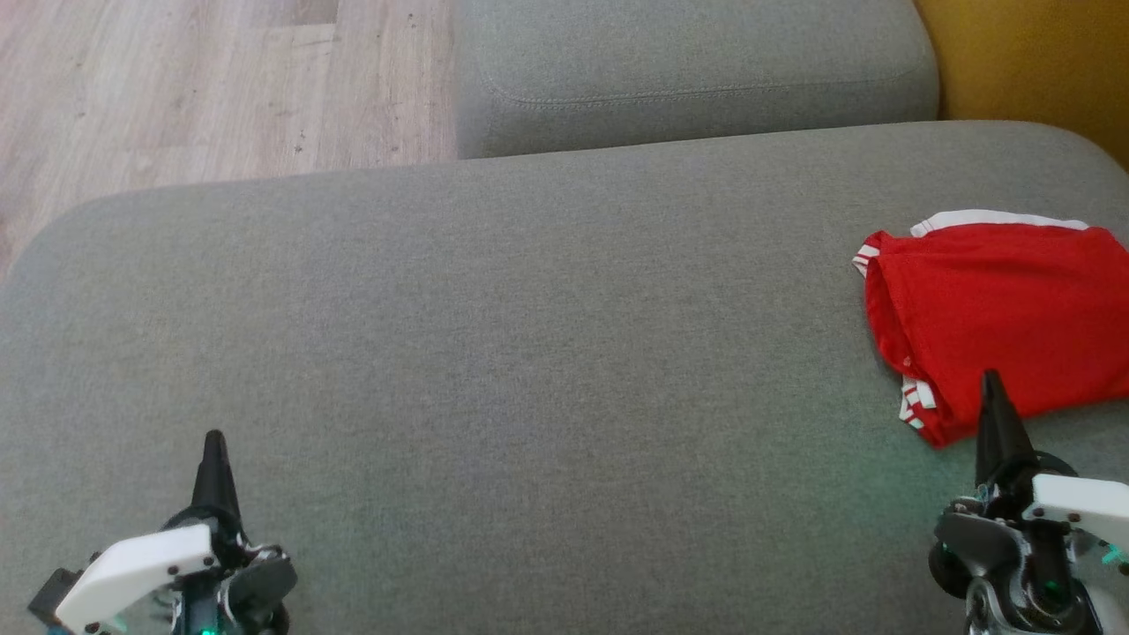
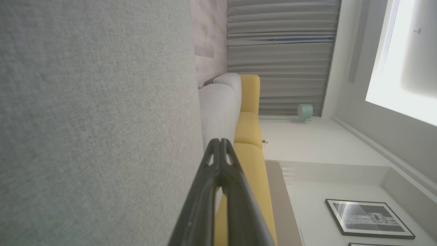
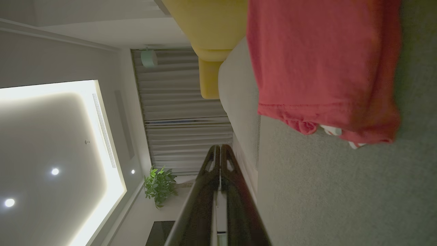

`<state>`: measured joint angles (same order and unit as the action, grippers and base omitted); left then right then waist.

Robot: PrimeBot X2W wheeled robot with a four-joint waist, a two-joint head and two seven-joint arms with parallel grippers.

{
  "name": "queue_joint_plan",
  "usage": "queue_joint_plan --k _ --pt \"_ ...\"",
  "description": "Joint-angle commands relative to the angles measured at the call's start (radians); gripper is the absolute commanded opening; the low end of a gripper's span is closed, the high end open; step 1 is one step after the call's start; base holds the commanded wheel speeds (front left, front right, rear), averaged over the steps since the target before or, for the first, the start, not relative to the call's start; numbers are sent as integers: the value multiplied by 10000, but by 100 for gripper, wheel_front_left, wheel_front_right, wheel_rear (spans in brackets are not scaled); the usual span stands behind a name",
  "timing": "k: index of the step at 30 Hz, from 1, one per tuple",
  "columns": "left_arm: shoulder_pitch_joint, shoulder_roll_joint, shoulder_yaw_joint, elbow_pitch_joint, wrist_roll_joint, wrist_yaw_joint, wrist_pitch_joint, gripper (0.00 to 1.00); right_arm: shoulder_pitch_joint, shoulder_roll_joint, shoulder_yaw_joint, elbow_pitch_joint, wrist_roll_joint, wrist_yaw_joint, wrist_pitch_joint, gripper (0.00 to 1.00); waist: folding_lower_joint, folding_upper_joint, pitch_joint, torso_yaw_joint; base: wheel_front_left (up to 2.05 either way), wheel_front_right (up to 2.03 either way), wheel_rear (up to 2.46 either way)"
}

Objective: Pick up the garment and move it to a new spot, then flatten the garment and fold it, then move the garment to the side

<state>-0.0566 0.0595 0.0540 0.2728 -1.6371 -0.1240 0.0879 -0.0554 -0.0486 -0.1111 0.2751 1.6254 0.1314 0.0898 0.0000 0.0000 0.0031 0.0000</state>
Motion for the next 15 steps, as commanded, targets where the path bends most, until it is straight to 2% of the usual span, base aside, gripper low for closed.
queue_joint_plan --k 1,15 --pt "-492 94 341 -287 71 -67 46 0 -508 -151 156 -313 -16 -7 87 0 0 0 0 0 0 0 0" --pt "-495 64 384 -285 107 -67 81 0 -511 -128 123 -311 -43 -7 113 0 0 0 0 0 0 0 0"
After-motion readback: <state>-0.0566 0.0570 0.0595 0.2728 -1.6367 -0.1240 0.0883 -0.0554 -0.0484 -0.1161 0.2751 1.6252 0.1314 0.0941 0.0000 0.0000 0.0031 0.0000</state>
